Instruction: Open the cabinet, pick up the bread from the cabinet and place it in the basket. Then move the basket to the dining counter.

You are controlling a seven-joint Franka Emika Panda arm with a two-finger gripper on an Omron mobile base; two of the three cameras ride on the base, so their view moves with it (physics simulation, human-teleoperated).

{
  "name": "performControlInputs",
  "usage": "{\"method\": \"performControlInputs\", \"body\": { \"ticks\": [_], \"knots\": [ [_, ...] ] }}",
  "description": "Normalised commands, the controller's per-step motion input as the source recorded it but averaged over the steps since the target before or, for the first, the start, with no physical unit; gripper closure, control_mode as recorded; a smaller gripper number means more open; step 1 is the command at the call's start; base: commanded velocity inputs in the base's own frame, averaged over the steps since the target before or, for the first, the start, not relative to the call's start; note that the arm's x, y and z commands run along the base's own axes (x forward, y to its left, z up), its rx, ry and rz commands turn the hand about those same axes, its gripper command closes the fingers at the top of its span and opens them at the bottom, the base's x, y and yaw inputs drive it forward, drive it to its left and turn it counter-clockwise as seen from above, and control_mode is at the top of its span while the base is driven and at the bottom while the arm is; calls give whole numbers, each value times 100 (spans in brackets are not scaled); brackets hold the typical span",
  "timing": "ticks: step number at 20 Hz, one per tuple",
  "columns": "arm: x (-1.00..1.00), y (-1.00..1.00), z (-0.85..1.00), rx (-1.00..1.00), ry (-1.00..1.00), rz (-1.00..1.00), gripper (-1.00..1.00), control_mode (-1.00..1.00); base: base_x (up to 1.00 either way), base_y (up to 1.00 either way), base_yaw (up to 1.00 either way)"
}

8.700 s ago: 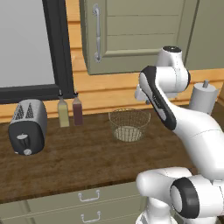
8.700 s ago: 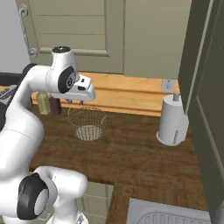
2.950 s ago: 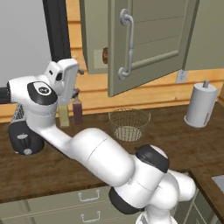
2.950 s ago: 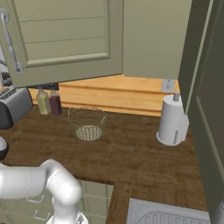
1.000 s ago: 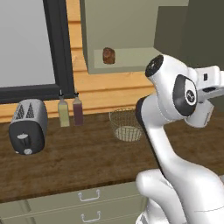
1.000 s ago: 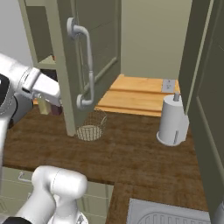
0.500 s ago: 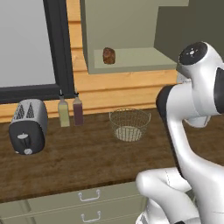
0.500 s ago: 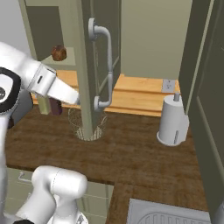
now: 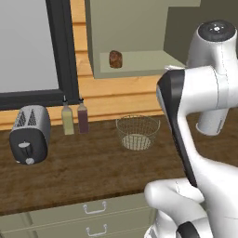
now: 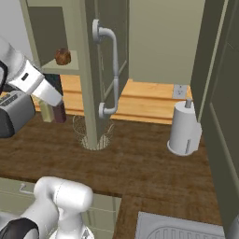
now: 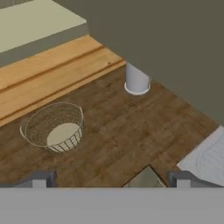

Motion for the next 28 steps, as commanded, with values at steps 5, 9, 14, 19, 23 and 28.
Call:
{"method": "performControlInputs", "body": {
  "ticks": [5, 9, 14, 19, 23, 28],
  "knots": [
    [100, 89, 16, 21, -26, 32, -100, -100, 0, 0, 0],
    [91, 22, 20, 10, -8, 26, -100, -100, 0, 0, 0],
    [89, 2, 7, 0, 0, 9, -100, -100, 0, 0, 0],
    [79, 12, 18, 0, 0, 4, -100, -100, 0, 0, 0],
    [67, 0, -4, 3, 0, 10, -100, -100, 0, 0, 0],
    [58, 2, -1, 6, -1, 11, -100, -100, 0, 0, 0]
  ]
}}
